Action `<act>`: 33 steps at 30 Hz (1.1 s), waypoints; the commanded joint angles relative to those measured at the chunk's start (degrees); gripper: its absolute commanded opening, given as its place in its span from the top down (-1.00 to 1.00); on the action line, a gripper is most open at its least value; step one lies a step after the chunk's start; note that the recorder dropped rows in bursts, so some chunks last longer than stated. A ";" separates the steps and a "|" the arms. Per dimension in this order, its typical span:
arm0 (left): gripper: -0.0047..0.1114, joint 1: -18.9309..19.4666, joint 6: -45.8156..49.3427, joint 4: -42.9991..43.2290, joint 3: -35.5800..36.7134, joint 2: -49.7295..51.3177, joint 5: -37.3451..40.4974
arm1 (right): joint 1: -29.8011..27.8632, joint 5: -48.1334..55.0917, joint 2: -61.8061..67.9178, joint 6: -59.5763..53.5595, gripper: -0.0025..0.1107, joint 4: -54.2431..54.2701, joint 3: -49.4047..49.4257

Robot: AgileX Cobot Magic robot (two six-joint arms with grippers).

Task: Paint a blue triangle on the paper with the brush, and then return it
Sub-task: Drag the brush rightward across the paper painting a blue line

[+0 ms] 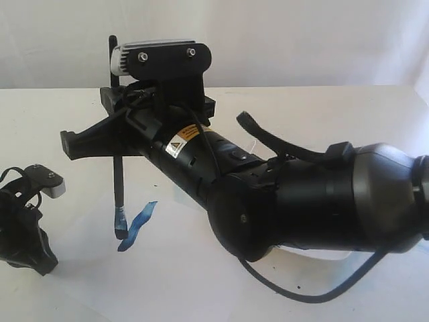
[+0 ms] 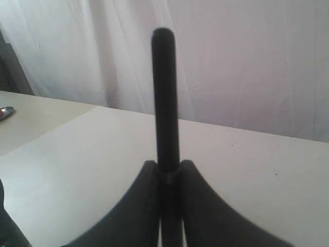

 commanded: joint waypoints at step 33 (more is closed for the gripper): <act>0.92 -0.35 0.10 -0.42 0.67 0.10 1.43 | 0.13 -1.11 2.78 -3.78 0.96 -0.93 0.08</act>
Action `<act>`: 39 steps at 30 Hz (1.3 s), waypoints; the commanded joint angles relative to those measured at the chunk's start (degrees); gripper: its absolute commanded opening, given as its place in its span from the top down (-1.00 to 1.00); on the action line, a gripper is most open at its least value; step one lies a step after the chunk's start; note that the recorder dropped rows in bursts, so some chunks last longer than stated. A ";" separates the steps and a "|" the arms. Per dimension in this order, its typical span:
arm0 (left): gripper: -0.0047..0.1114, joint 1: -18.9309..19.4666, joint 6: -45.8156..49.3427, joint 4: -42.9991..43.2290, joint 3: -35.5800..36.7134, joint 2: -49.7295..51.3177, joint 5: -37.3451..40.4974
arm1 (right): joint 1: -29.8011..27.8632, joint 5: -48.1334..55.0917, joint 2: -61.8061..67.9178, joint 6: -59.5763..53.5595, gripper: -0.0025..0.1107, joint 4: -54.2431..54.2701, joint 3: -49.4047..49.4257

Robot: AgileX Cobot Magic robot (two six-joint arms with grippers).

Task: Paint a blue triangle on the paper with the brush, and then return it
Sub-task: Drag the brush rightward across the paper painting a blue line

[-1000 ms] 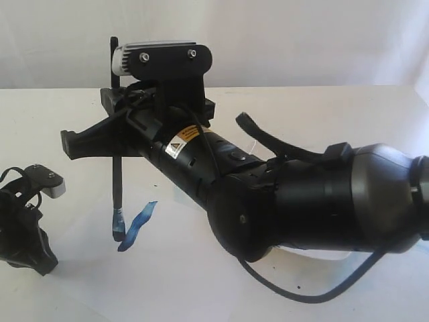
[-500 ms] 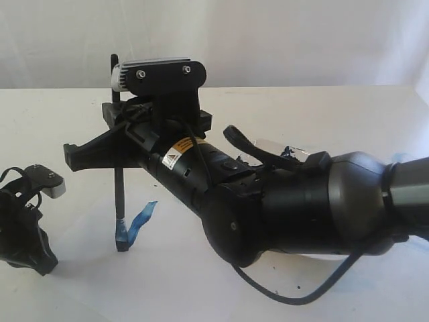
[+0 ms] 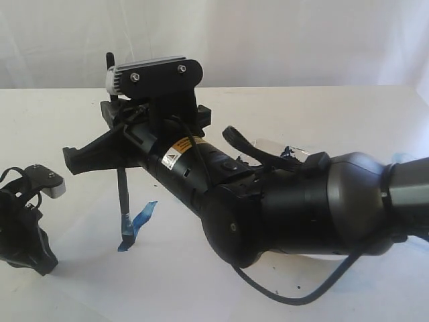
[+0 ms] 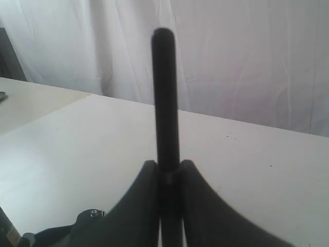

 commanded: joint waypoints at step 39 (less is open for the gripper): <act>0.92 -0.35 0.10 -0.33 0.67 0.10 1.54 | 0.13 3.45 -2.61 -20.87 0.96 15.74 0.08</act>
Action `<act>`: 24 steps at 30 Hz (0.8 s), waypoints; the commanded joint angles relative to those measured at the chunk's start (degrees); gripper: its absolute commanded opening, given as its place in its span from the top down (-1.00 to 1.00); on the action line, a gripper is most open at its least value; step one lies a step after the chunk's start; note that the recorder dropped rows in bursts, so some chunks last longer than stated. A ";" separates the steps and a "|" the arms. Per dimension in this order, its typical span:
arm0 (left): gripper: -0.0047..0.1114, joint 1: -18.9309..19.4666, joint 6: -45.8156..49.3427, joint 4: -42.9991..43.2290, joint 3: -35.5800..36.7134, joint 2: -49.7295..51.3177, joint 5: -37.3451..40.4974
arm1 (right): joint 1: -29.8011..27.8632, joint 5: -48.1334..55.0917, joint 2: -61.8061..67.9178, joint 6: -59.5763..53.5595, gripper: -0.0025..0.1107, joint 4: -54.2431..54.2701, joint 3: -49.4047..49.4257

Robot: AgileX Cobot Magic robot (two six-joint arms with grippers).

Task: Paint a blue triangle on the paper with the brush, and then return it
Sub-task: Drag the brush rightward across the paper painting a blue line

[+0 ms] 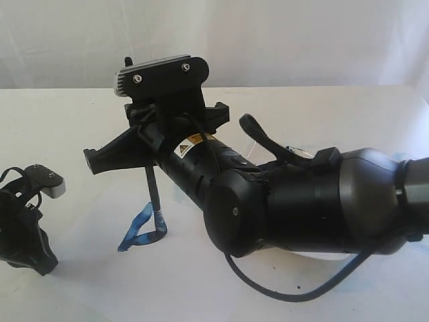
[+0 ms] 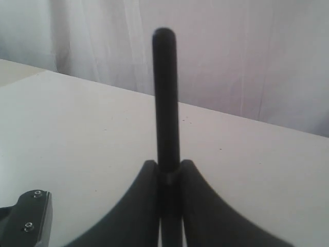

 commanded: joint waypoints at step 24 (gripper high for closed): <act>0.92 -0.35 0.10 -0.75 0.67 0.10 1.66 | 0.09 -0.26 -3.13 -15.75 0.96 11.68 0.08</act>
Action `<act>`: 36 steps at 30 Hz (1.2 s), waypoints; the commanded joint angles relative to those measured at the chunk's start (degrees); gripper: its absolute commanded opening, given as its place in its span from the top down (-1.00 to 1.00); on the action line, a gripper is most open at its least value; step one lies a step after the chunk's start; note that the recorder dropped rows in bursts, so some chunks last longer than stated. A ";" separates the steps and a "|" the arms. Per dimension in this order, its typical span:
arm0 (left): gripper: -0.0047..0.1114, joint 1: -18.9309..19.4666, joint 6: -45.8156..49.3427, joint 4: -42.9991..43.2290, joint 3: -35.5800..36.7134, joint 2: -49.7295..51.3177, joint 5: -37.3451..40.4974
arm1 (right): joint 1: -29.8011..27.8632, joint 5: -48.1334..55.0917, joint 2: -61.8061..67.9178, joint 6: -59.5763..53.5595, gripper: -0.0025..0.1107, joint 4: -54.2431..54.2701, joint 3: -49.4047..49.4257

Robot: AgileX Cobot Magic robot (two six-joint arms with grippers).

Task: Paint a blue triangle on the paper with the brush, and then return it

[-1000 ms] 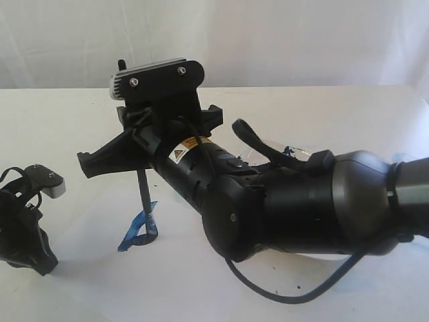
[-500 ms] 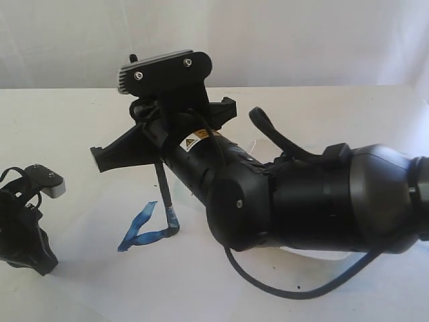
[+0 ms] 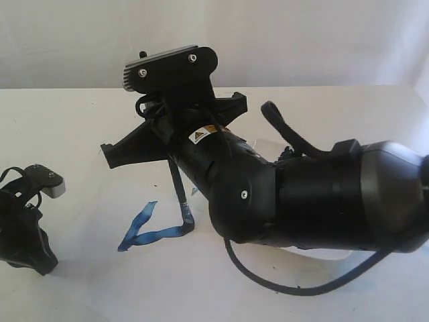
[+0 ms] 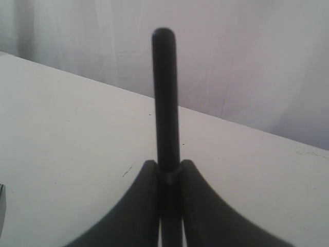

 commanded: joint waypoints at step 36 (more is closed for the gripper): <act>0.92 -0.35 0.10 -0.61 0.67 0.10 2.03 | 0.09 -9.43 -6.60 19.05 0.96 -0.13 -0.03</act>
